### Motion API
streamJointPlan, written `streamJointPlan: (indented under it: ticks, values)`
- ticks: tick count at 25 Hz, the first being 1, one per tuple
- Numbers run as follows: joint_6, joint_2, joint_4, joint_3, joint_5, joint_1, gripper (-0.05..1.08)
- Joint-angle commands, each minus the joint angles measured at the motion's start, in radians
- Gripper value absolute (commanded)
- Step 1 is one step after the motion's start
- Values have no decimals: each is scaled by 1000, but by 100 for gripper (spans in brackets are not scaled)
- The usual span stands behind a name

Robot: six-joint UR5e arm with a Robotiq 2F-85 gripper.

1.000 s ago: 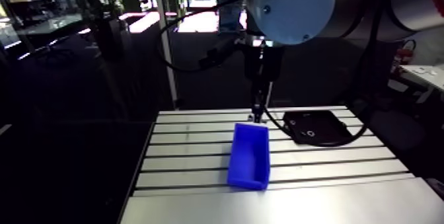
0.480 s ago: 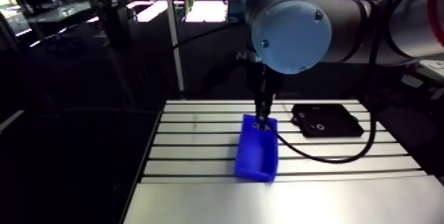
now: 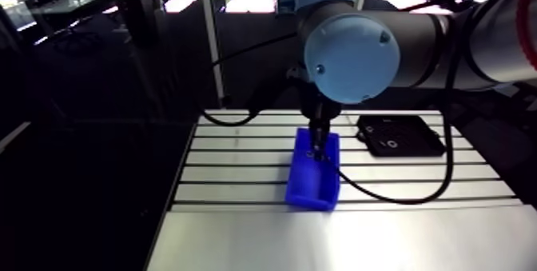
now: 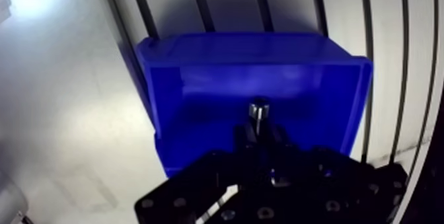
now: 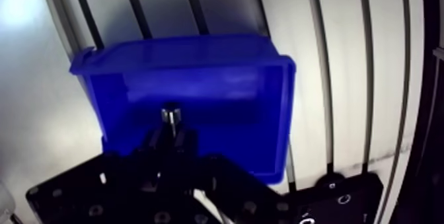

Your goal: Pick up the M10 bolt from the tray and put it into the blue bin.

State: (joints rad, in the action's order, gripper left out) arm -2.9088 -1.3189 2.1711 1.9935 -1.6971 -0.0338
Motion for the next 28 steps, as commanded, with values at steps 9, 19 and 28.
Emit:
streamJointPlan:
  ticks: [9,19,28]
  values:
    - [-5,59,46,9,0,-8,105]
    - [-5,83,69,21,0,-9,105]
    - [-7,86,91,29,0,-9,80]
